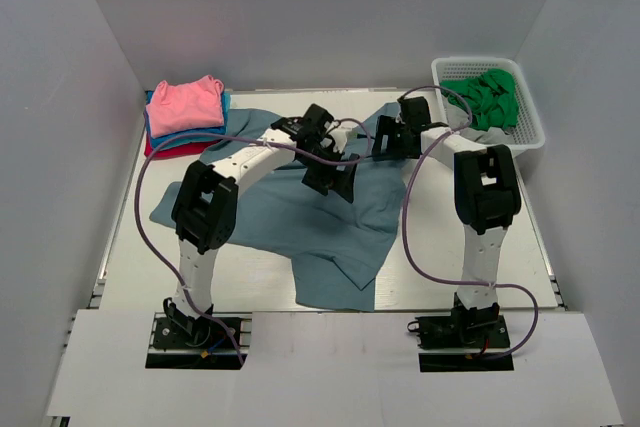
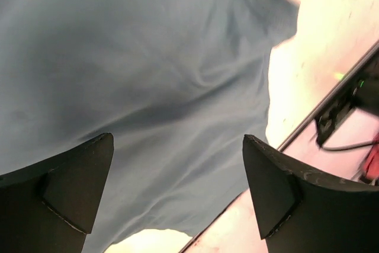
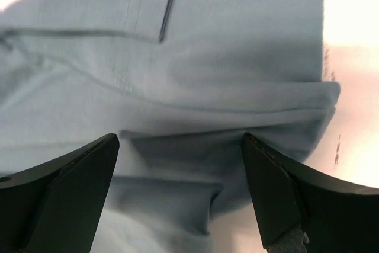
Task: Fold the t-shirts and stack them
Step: Flatten out the tshirt
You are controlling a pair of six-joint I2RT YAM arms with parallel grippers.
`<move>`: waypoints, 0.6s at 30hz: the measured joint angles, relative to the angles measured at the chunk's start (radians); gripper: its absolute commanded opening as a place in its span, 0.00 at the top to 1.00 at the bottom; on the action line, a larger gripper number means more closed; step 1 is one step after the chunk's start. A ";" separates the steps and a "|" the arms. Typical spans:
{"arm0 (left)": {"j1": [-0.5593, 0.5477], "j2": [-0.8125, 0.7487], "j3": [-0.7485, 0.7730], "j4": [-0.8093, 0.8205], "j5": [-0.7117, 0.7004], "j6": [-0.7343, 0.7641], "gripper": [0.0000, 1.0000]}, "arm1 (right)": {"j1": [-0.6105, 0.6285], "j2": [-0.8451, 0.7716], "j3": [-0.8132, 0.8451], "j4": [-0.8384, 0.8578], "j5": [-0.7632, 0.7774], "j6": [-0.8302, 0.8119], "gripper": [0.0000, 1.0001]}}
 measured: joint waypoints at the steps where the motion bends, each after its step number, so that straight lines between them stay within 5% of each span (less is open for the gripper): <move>1: -0.008 0.000 -0.017 0.006 0.009 0.008 0.00 | -0.002 0.007 0.008 0.007 0.007 0.013 0.10; 9: -0.063 0.077 -0.137 0.035 0.064 0.032 0.00 | -0.044 0.055 0.065 0.040 0.014 0.066 0.10; 18: -0.090 0.066 -0.180 0.078 0.113 0.039 0.00 | -0.063 0.237 0.357 -0.039 0.113 0.069 0.10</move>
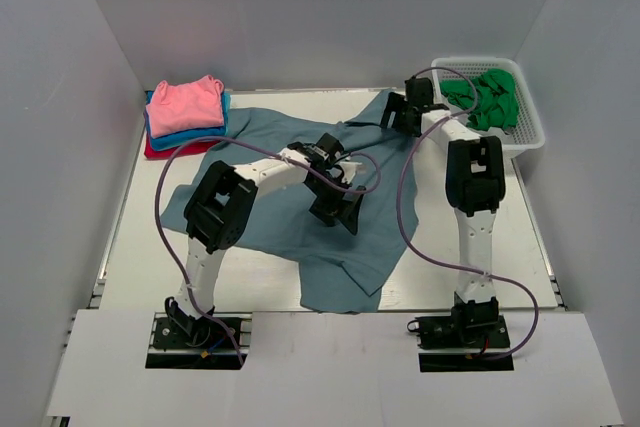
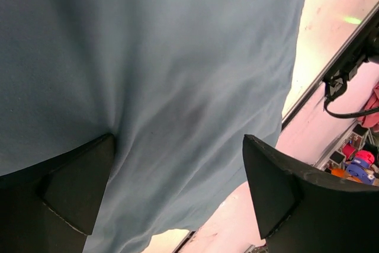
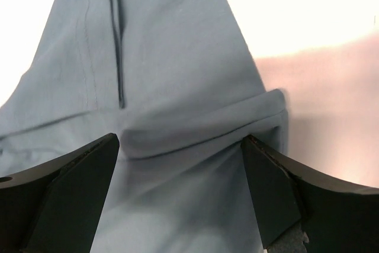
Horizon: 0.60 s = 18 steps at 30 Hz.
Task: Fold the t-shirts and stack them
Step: Flatten out the tshirt
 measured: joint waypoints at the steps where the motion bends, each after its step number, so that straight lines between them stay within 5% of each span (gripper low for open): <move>1: -0.002 -0.001 -0.002 0.003 0.006 0.001 0.00 | 0.000 0.019 0.034 -0.017 0.009 -0.001 0.10; 6: -0.029 0.024 0.048 -0.008 0.018 0.000 0.00 | 0.000 0.060 0.115 -0.074 0.016 -0.016 0.10; 12: -0.053 0.171 0.344 -0.050 -0.005 -0.027 0.00 | 0.006 0.018 0.097 -0.146 -0.006 -0.082 0.10; 18: -0.042 0.076 0.383 -0.087 -0.148 -0.071 0.00 | 0.060 -0.296 -0.156 -0.215 0.015 -0.069 0.10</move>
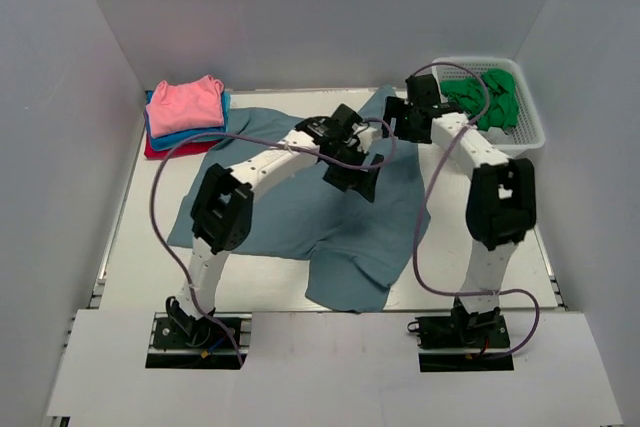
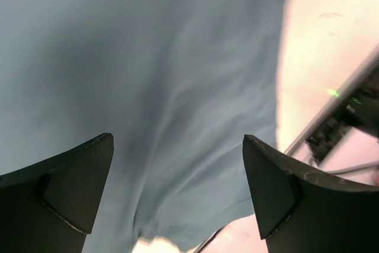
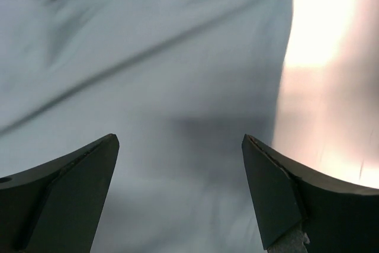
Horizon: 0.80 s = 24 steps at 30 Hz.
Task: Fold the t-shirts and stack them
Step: Flatten out the tshirt
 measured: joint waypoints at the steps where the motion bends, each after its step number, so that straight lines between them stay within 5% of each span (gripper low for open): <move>1: 0.002 -0.038 -0.027 -0.005 -0.045 -0.010 0.00 | 0.014 -0.071 -0.054 -0.005 0.000 0.016 0.10; 7: 0.057 -0.333 -0.257 -0.111 -0.386 -0.137 0.00 | 0.087 -0.330 -0.285 -0.030 -0.028 0.081 0.10; 11: 0.196 -0.403 -0.293 -0.153 -0.542 -0.174 0.00 | 0.121 -0.361 -0.477 -0.060 -0.099 0.103 0.10; 19: 0.556 -0.302 -0.376 -0.116 -0.586 -0.216 0.00 | 0.142 -0.322 -0.622 -0.116 -0.146 0.154 0.10; 24: 0.613 -0.224 -0.365 -0.106 -0.534 -0.211 0.00 | 0.119 -0.231 -0.514 -0.161 -0.064 0.188 0.10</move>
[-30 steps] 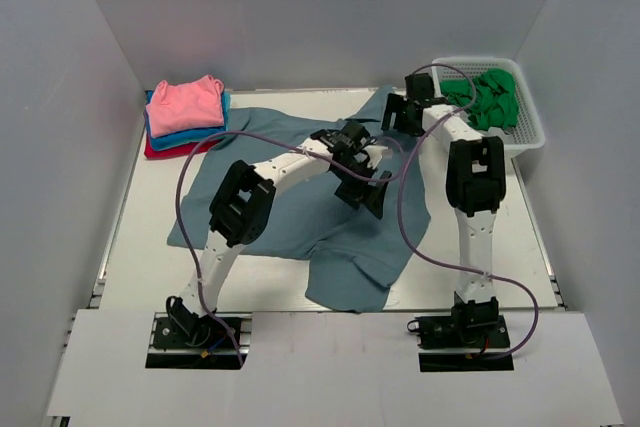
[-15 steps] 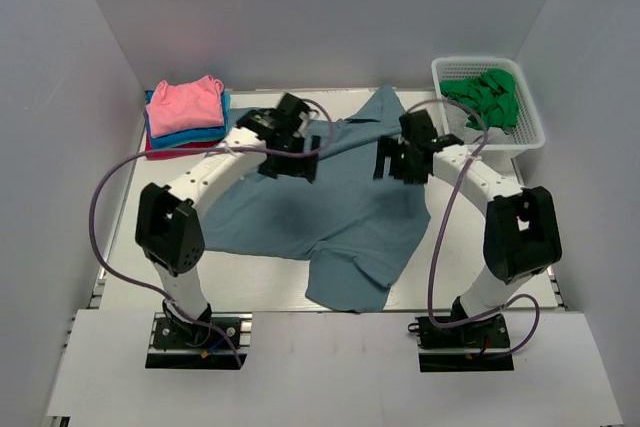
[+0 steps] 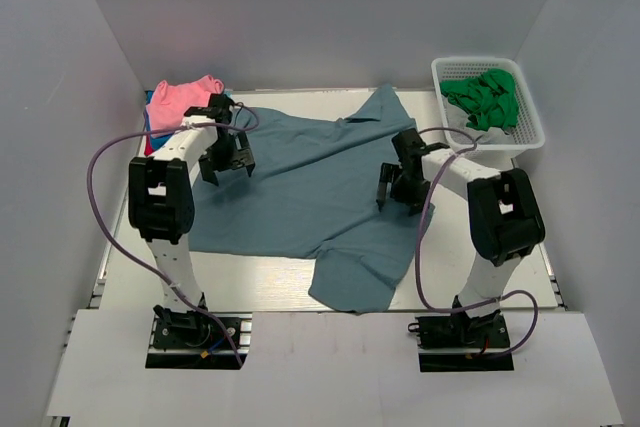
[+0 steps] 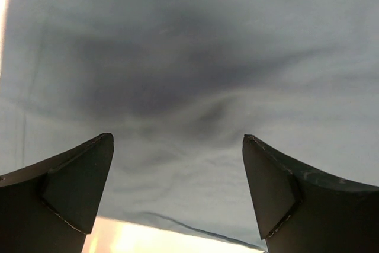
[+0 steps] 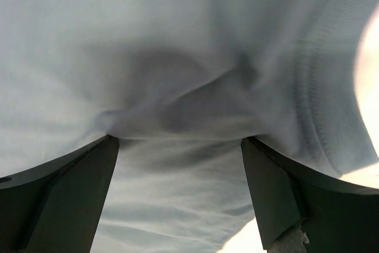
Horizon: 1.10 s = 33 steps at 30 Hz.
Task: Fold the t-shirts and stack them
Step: Flatten out the tshirt, then grap the side of the flattened tshirt closest away from the robot with both arms
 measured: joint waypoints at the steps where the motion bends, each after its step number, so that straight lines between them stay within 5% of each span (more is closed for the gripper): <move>1: -0.001 0.011 0.010 0.002 0.013 0.003 0.00 | -0.013 0.010 0.011 -0.001 0.015 0.001 0.10; 15: -0.002 0.026 0.087 -0.009 0.132 0.032 0.00 | -0.201 0.243 0.333 -0.024 0.103 -0.184 0.10; 22: 0.000 -0.077 -0.026 -0.018 0.132 0.013 0.00 | -0.204 0.306 0.471 -0.025 0.060 -0.264 0.10; 27: 0.004 -0.179 -0.162 -0.027 0.111 -0.029 0.00 | -0.191 0.248 0.410 -0.023 0.055 -0.263 0.10; 33: 0.016 -0.365 -0.390 -0.080 0.008 -0.146 0.00 | -0.162 -0.085 0.090 -0.047 0.055 -0.146 0.10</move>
